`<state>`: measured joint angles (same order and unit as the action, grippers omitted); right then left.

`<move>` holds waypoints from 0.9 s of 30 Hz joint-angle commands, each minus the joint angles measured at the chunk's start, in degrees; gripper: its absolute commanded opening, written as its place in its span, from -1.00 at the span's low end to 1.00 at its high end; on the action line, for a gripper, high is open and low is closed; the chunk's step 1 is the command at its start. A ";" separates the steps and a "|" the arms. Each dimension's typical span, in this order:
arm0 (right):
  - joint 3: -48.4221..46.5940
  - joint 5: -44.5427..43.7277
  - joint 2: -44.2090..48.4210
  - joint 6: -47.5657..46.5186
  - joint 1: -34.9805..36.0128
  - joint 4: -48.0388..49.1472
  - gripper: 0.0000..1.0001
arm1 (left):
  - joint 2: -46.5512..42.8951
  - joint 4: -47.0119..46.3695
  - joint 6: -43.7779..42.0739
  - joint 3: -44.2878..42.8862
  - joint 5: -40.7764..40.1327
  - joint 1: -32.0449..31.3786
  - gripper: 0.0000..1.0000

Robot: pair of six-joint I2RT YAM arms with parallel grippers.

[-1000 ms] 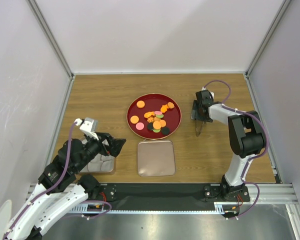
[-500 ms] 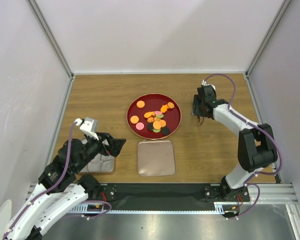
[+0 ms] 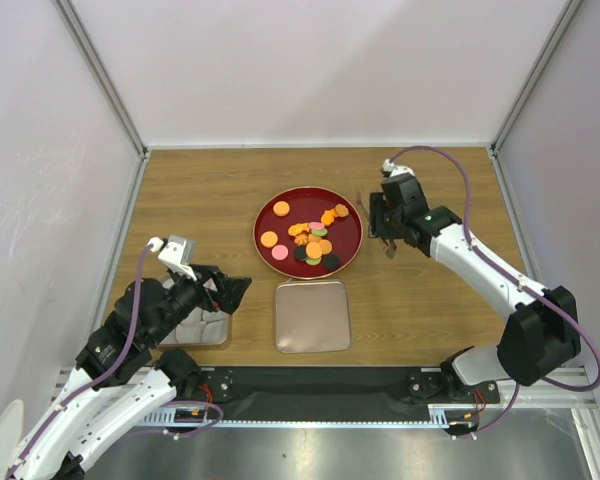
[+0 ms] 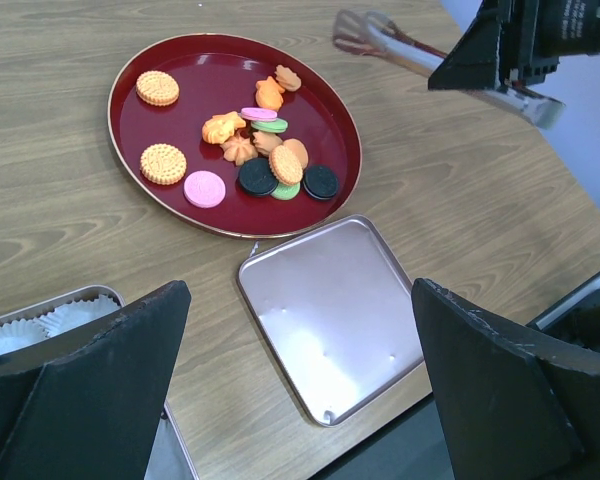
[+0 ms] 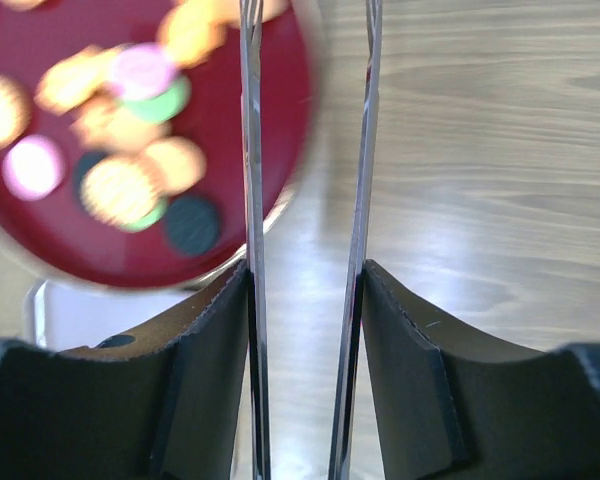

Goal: Pack the cookies

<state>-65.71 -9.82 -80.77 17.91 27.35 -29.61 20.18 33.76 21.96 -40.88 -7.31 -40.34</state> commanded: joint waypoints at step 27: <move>0.76 -0.99 1.41 2.92 21.69 -2.65 0.06 | -0.50 -1.50 -0.51 0.28 -1.21 0.26 0.99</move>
<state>-65.23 -10.09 -79.92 19.94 48.69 -33.08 20.08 33.76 21.96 -40.88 -7.79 -40.34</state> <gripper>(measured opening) 0.531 0.996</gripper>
